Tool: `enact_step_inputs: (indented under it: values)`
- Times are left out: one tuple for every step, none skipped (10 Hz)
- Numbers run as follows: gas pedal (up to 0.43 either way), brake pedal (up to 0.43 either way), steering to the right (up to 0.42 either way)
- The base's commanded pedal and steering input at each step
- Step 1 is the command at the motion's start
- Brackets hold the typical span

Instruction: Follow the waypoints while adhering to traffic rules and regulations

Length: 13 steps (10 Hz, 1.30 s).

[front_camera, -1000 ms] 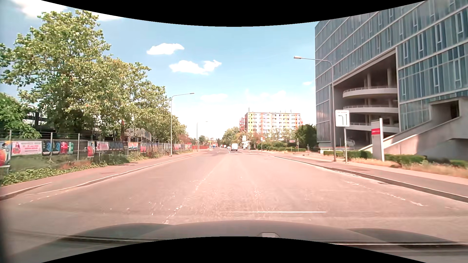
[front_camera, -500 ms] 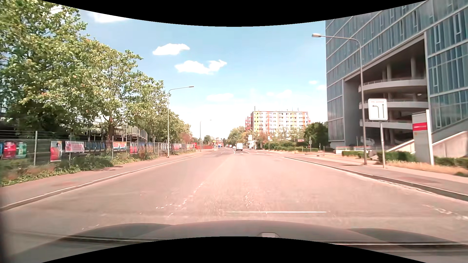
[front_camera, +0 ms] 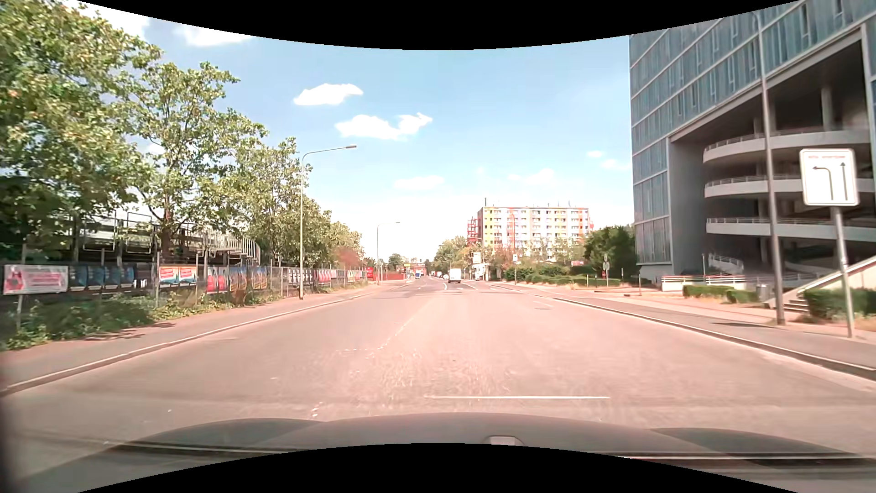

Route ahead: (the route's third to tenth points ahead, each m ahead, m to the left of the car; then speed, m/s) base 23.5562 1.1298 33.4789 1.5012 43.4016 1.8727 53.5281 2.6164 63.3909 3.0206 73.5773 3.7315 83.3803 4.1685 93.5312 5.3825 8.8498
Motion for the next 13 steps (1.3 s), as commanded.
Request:
enact_step_inputs:
  values:
    - [0.22,0.0,-0.02]
    - [0.209,0.0,-0.013]
    - [0.209,0.0,-0.005]
    - [0.189,0.0,-0.002]
    - [0.177,0.0,-0.002]
    - [0.157,0.0,-0.003]
    - [0.15,0.0,-0.004]
    - [0.138,0.0,-0.005]
    - [0.118,0.0,-0.005]
    - [0.098,0.0,-0.005]
    - [0.087,0.0,-0.005]
    - [0.087,0.0,-0.005]
    - [0.047,0.0,-0.006]
